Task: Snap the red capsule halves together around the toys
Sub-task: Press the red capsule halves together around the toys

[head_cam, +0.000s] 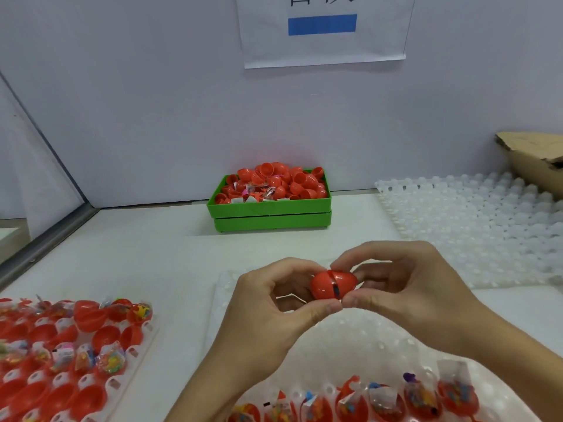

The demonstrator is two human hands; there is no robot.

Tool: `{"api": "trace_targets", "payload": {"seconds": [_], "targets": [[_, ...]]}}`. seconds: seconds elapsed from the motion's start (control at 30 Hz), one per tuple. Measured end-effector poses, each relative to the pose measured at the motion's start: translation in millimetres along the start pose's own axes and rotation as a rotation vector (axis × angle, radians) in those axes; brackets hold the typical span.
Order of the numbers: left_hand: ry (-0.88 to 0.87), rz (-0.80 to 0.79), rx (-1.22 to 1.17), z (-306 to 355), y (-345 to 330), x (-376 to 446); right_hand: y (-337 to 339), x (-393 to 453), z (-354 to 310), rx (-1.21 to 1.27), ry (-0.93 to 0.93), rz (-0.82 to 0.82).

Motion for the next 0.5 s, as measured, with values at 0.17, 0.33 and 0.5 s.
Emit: {"api": "trace_targets", "payload": {"seconds": [0.17, 0.33, 0.5], "targets": [[0.001, 0.016, -0.055, 0.6, 2.2, 0.4, 1.1, 4.1, -3.7, 0.060, -0.030, -0.049], [-0.004, 0.050, -0.072, 3.3, 0.6, 0.2, -1.9, 2.9, -0.2, 0.060, -0.046, 0.044], [0.018, -0.029, -0.010, 1.5, -2.6, -1.2, -3.0, -1.1, 3.1, 0.071, -0.078, 0.083]]}}
Point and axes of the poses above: each hand's wrist, its own x-axis towards the middle knuckle, its own y-axis out of the back of the hand, z = x × y, the point moved 1 cm from there along x, towards the middle knuckle, and after that the axes turned 13 degrees about -z, right-handed, at the moved point
